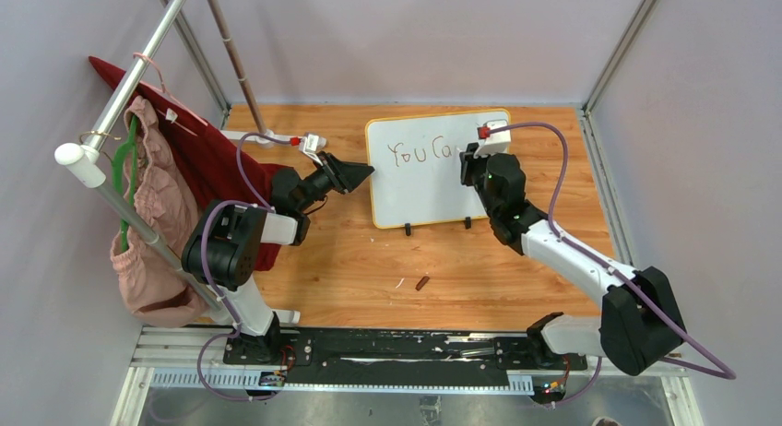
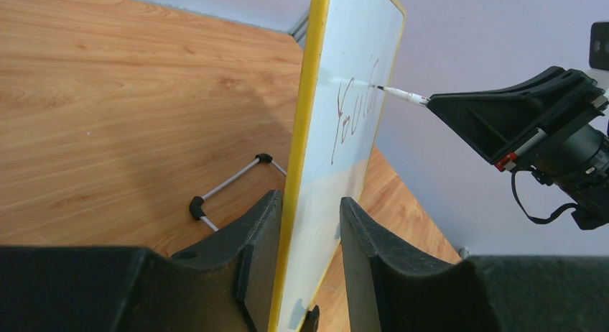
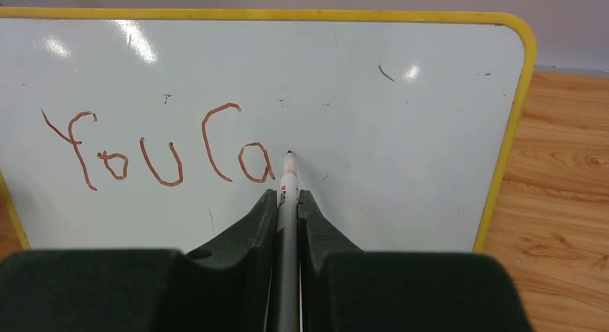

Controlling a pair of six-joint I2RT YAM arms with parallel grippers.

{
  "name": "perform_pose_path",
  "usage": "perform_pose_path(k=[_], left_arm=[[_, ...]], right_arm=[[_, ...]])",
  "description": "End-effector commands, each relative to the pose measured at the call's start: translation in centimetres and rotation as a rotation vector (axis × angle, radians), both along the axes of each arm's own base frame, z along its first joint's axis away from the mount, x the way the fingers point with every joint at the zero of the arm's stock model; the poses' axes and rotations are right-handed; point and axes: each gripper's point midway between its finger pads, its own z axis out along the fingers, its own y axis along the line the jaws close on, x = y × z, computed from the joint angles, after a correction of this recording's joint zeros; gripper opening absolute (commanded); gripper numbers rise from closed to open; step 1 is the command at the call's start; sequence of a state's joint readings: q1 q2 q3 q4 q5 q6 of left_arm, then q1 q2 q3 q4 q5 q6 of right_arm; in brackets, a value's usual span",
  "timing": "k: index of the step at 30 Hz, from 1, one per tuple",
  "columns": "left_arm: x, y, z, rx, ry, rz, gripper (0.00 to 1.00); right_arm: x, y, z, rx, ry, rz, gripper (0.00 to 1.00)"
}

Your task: Write a sentence on the whiteboard

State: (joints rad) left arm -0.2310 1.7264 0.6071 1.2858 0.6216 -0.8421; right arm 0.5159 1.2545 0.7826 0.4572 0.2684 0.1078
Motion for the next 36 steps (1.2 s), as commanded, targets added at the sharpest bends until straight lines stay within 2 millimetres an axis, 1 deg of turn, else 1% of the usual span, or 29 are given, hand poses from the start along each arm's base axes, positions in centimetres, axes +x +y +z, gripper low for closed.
perform_pose_path(k=[1, 6, 16, 23, 26, 34, 36], left_arm=[[-0.6, -0.1, -1.1, -0.006, 0.033, -0.021, 0.40], [-0.5, -0.1, -1.2, -0.006, 0.034, -0.021, 0.40], [-0.6, -0.1, -1.0, -0.010, 0.033, -0.021, 0.40], [-0.6, -0.1, -0.9, -0.013, 0.032, -0.022, 0.40], [-0.6, -0.1, -0.9, -0.013, 0.030, -0.023, 0.40], [-0.6, -0.1, -1.0, -0.013, 0.031, -0.024, 0.40], [-0.6, -0.1, -1.0, -0.011, 0.032, -0.023, 0.40]], right_arm=[[0.8, -0.1, 2.1, 0.042, -0.050, -0.009, 0.00], [0.7, -0.2, 1.5, 0.037, -0.033, -0.012, 0.00], [-0.3, -0.7, -0.7, 0.032, 0.013, -0.020, 0.00], [-0.7, -0.9, -1.5, 0.030, 0.031, -0.019, 0.00], [-0.6, -0.8, -1.3, 0.033, 0.028, -0.018, 0.00], [0.2, -0.4, 0.9, 0.036, -0.010, -0.012, 0.00], [0.4, -0.3, 1.1, 0.036, -0.015, -0.013, 0.00]])
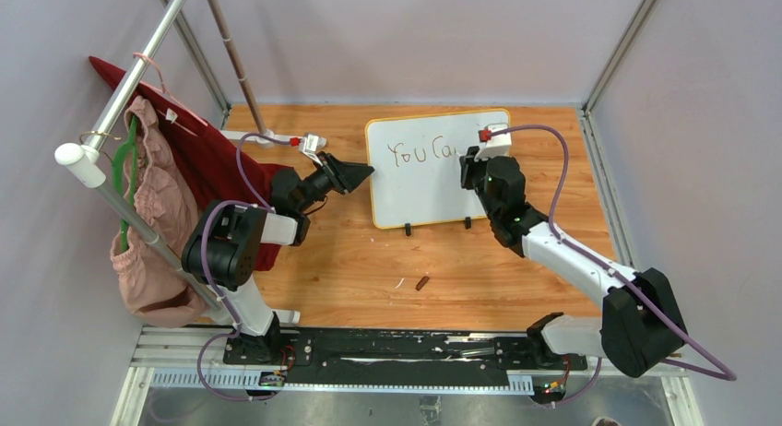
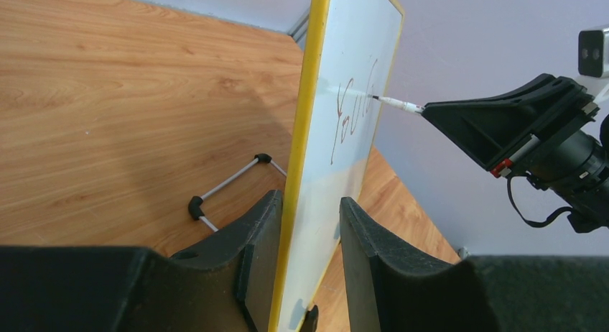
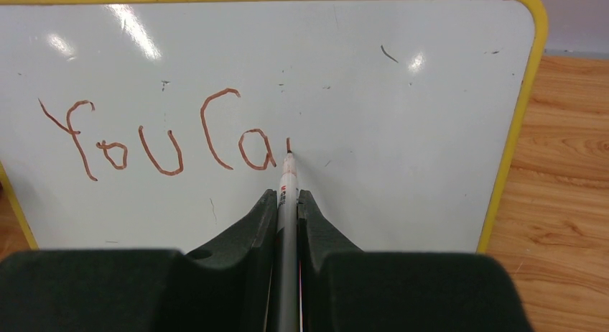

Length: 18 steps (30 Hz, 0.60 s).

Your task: Write a sentence on the whiteboard

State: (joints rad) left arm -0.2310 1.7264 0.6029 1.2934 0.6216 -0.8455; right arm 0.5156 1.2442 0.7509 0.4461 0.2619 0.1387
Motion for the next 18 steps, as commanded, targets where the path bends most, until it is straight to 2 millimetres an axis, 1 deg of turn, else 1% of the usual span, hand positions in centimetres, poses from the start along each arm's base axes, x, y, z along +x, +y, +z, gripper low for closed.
perform_pose_path(k=[1, 8, 18], left_arm=[[-0.6, -0.1, -1.0, -0.008, 0.033, -0.023, 0.40], [-0.6, -0.1, -1.0, -0.007, 0.032, -0.024, 0.40], [-0.6, -0.1, -1.0, -0.007, 0.032, -0.026, 0.40]], right_arm=[[1.1, -0.2, 2.7, 0.021, -0.053, -0.015, 0.00], [1.6, -0.1, 3.3, 0.022, -0.061, -0.016, 0.00], [2.0, -1.1, 2.8, 0.015, -0.046, -0.040, 0.00]])
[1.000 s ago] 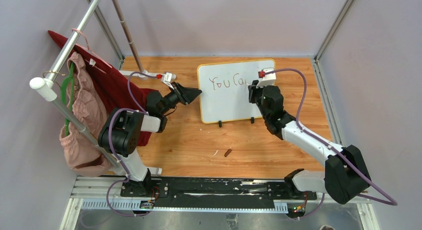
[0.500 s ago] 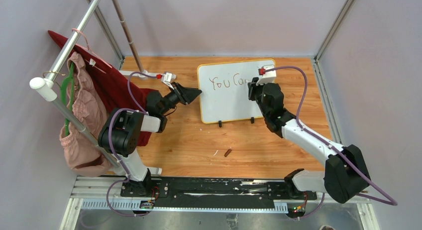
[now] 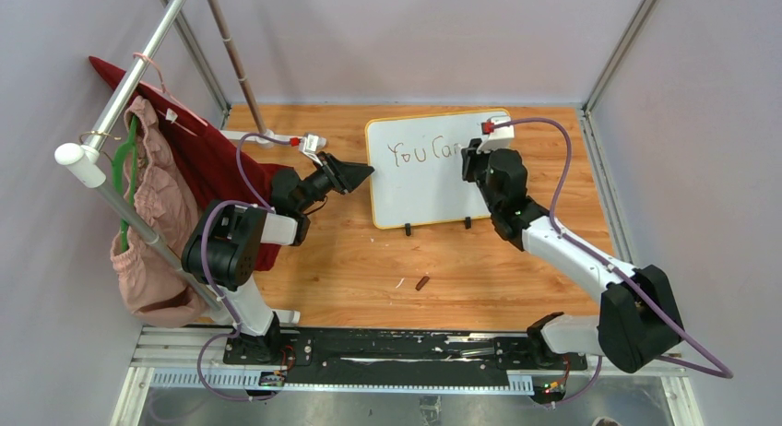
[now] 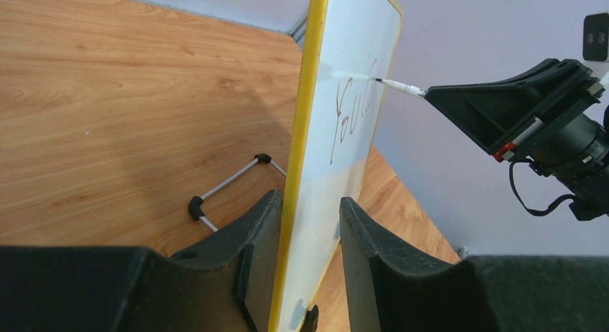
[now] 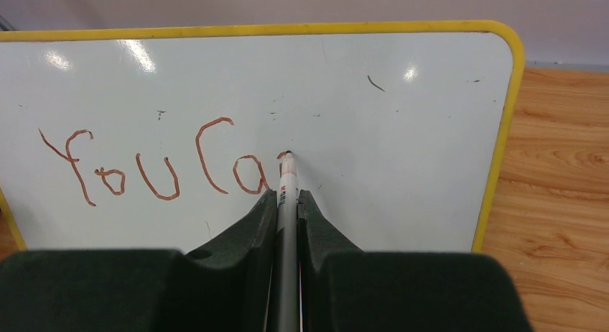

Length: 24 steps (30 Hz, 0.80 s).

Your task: Write a sentence on the whiteboard

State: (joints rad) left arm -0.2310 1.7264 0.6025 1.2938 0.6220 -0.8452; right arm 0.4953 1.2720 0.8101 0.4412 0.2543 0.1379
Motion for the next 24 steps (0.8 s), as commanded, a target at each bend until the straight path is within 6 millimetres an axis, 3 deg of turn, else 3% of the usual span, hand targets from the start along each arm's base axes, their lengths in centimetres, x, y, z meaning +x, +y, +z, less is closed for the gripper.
perform_pose_path(k=[1, 12, 24], left_arm=[[-0.6, -0.1, -1.0, -0.007, 0.034, -0.026, 0.40], [-0.6, -0.1, -1.1, -0.006, 0.035, -0.025, 0.40], [-0.5, -0.1, -1.1, -0.009, 0.037, -0.024, 0.40]], right_arm=[[0.7, -1.1, 1.1, 0.003, -0.021, -0.031, 0.00], [0.4, -2.1, 0.4, 0.004, 0.000, -0.055, 0.00], [-1.1, -2.3, -2.2, 0.007, 0.051, -0.039, 0.00]])
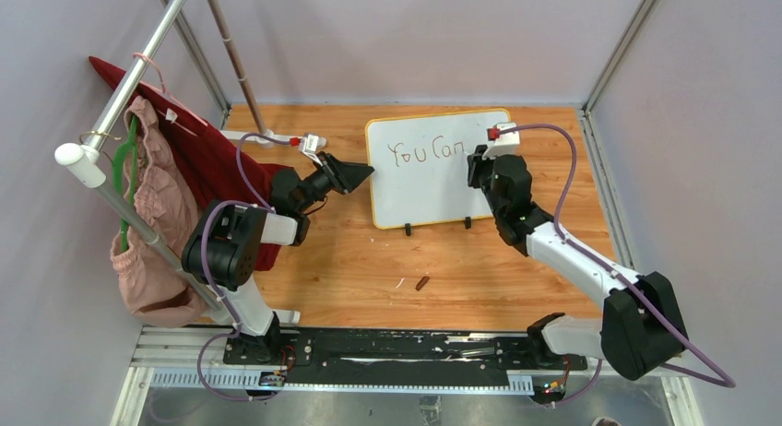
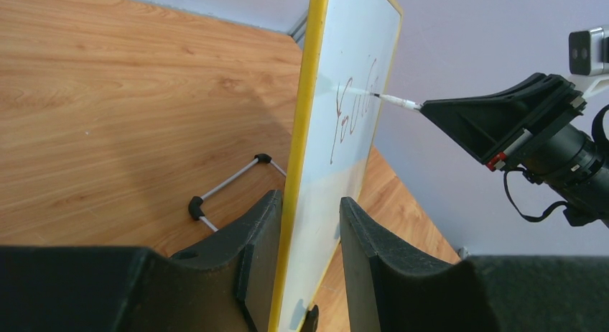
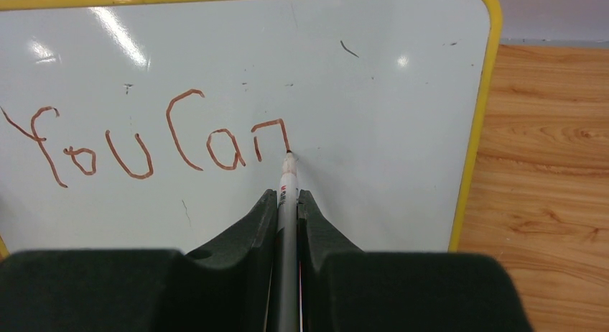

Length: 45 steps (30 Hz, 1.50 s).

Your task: Write a sentence on the whiteboard

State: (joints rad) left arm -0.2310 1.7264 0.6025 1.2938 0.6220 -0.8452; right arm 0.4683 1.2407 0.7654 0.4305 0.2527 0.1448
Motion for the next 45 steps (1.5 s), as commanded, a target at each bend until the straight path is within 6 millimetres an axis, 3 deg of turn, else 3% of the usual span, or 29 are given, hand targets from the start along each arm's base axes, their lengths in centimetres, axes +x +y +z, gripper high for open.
perform_pose_path(k=[1, 6, 13, 23, 36, 45], left_arm=[[-0.5, -0.1, -1.1, -0.008, 0.036, -0.024, 0.40], [-0.5, -0.1, -1.1, -0.009, 0.036, -0.025, 0.40], [-0.4, -0.1, -1.1, -0.009, 0.037, -0.024, 0.40], [-0.5, -0.1, -1.1, -0.009, 0.038, -0.024, 0.40], [-0.4, -0.2, -1.3, -0.009, 0.041, -0.024, 0.40], [-0.4, -0.2, -1.3, -0.008, 0.041, -0.024, 0.40]], right_arm=[[-0.7, -0.9, -1.1, 0.012, 0.029, -0.012, 0.00], [-1.1, -1.2, -1.2, 0.014, 0.032, -0.020, 0.00], [-1.9, -2.6, 2.2, 0.047, -0.051, -0.066, 0.00], [-0.2, -5.0, 3.6, 0.133, -0.060, -0.132, 0.00], [0.7, -3.7, 4.7, 0.173, -0.093, -0.080, 0.00], [2.5, -3.6, 6.4, 0.170, -0.117, -0.103, 0.00]])
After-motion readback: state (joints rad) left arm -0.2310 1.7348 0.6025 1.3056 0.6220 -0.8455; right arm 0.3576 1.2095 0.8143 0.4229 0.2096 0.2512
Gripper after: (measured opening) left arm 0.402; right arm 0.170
